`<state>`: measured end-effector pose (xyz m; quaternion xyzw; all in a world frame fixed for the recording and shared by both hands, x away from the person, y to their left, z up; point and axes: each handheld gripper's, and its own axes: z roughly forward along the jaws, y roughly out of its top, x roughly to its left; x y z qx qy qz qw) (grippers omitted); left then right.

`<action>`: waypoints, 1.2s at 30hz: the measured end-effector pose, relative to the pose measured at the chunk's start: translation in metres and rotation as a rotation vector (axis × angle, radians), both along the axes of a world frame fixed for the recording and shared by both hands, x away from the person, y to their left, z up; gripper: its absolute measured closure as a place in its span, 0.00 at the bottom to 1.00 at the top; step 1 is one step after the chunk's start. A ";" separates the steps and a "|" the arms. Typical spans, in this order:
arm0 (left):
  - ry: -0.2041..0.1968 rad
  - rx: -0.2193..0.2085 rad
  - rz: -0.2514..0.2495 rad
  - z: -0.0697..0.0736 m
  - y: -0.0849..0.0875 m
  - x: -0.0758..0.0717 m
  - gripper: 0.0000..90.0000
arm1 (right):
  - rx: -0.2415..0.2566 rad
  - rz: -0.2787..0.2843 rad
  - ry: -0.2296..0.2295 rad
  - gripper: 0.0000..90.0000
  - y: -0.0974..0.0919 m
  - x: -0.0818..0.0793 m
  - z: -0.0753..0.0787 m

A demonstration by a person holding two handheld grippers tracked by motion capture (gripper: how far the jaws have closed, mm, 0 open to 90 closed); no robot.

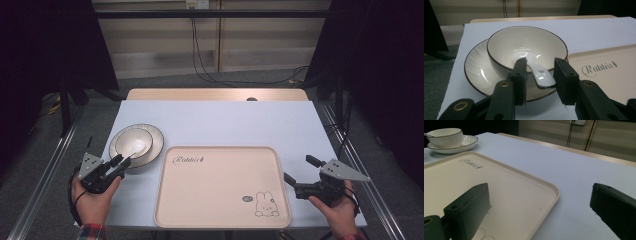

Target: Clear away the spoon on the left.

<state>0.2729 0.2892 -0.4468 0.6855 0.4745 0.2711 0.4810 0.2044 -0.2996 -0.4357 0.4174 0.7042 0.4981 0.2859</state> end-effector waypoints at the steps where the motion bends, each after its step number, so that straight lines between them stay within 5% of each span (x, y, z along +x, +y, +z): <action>1: 0.005 -0.003 0.000 -0.001 -0.001 0.002 0.75 | -0.001 -0.003 0.000 0.03 -0.001 -0.001 0.000; 15: -0.002 0.003 -0.006 0.002 -0.005 0.006 0.94 | 0.010 -0.031 -0.004 0.03 -0.008 -0.007 0.001; 21: -0.013 0.010 -0.008 0.004 -0.006 0.007 0.94 | 0.005 -0.021 -0.003 0.03 -0.008 -0.006 0.001; 26: -0.015 -0.036 -0.013 0.013 -0.005 0.010 0.94 | 0.010 -0.026 -0.002 0.03 -0.008 -0.006 0.001; 36: -0.018 -0.025 -0.019 0.034 -0.010 0.035 0.94 | 0.013 -0.021 -0.010 0.03 -0.009 -0.005 0.002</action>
